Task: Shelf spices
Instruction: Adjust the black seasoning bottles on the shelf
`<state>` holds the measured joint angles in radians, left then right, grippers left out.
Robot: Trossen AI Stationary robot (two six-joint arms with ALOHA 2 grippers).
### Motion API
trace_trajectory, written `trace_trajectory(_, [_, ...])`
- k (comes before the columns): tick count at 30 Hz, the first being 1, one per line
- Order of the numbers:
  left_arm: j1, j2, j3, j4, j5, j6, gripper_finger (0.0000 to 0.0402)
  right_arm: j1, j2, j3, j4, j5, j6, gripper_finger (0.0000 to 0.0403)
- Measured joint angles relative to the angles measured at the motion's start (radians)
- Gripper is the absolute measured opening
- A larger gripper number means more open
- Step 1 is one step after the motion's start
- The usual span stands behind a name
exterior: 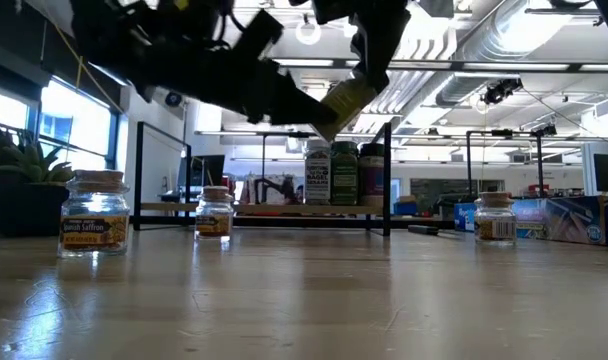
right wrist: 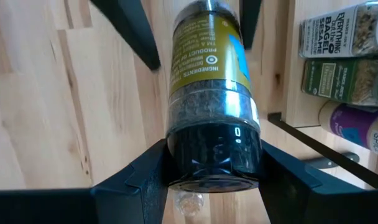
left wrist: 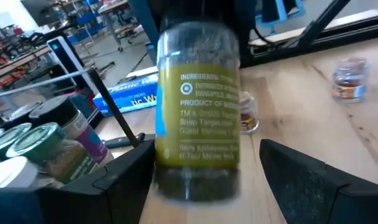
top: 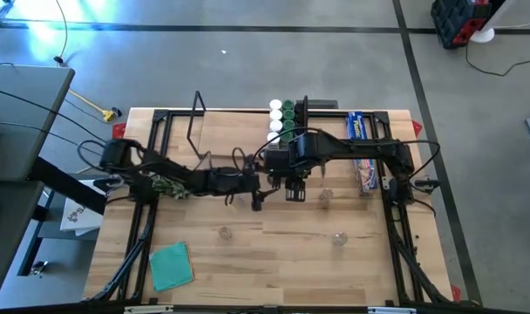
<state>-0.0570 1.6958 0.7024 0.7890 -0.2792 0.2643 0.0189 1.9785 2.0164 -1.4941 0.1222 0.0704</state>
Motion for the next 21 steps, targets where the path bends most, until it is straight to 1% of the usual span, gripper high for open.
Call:
trace_trajectory(4, [-0.003,0.064,0.050,0.001,-0.030,0.000,0.0287,0.000,0.000,0.000,0.009,-0.001,0.000,0.0192])
trace_trajectory(8, [-0.011,0.079,0.072,-0.006,-0.033,-0.019,0.0277,0.003,0.000,0.000,0.008,-0.011,0.000,0.0192])
trace_trajectory(11, [-0.021,0.075,0.073,-0.008,-0.040,-0.029,0.0247,0.004,0.000,0.000,0.027,-0.034,0.000,0.0192])
trace_trajectory(13, [-0.024,0.073,0.073,-0.007,-0.040,-0.044,0.0215,0.004,0.000,0.000,0.036,-0.053,0.000,0.0192])
trace_trajectory(16, [-0.023,0.073,0.073,-0.009,-0.005,-0.056,0.0161,0.004,0.000,0.000,0.043,-0.063,0.000,0.0192])
trace_trajectory(18, [-0.025,0.073,0.073,-0.013,0.002,-0.069,0.0161,0.004,0.000,0.000,0.046,-0.066,0.000,0.0201])
trace_trajectory(21, [-0.032,0.072,0.073,-0.023,-0.013,-0.089,0.0161,0.005,-0.003,0.000,0.055,-0.054,0.000,0.0237])
